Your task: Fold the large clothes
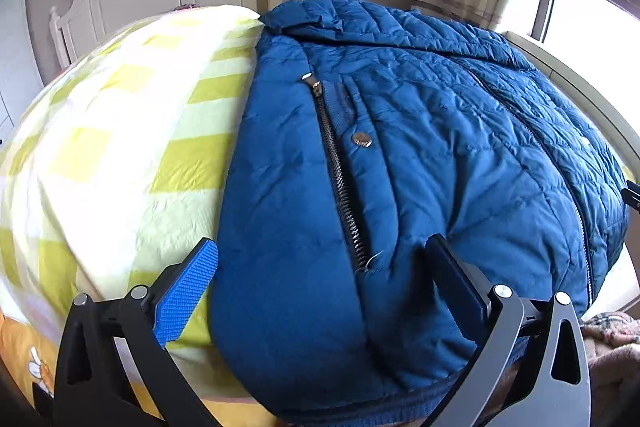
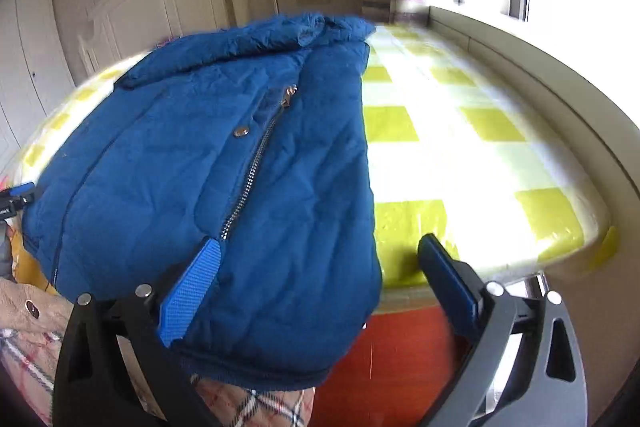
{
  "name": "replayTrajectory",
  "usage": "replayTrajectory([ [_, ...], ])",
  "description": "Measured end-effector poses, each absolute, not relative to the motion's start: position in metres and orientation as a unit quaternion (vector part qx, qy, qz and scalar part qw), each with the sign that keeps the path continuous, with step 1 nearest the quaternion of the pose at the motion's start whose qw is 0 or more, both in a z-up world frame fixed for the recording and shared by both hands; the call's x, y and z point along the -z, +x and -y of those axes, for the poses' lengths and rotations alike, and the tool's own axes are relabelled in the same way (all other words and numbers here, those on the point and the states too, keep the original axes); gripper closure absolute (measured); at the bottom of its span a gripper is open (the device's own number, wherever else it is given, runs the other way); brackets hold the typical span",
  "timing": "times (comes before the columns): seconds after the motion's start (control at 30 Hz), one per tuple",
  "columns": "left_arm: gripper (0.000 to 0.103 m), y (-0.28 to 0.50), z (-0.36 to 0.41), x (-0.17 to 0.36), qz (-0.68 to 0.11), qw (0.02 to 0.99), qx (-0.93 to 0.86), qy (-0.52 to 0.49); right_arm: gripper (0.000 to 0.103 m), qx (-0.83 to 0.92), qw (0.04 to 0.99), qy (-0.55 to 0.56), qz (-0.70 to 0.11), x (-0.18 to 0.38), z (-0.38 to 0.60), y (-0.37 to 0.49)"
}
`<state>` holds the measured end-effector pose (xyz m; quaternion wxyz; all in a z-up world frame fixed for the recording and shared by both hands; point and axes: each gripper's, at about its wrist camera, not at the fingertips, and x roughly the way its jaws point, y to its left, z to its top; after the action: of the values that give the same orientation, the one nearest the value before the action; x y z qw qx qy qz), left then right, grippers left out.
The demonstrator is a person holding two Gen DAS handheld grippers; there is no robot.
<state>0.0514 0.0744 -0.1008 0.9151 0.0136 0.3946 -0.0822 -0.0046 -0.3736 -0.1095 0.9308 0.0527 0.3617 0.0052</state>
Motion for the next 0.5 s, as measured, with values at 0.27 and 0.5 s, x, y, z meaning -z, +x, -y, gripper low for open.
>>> replayTrajectory([
  [0.27, 0.004, 0.036, -0.081, 0.101, -0.403, 0.910, 0.095, 0.014, 0.018, -0.034, 0.923, 0.079, -0.375, 0.122, 0.364, -0.034],
  [0.5, 0.006, 0.031, -0.079, 0.102, -0.395, 0.911, 0.115, 0.020, 0.017, -0.102, 0.916, 0.150, -0.359, 0.145, 0.382, -0.033],
])
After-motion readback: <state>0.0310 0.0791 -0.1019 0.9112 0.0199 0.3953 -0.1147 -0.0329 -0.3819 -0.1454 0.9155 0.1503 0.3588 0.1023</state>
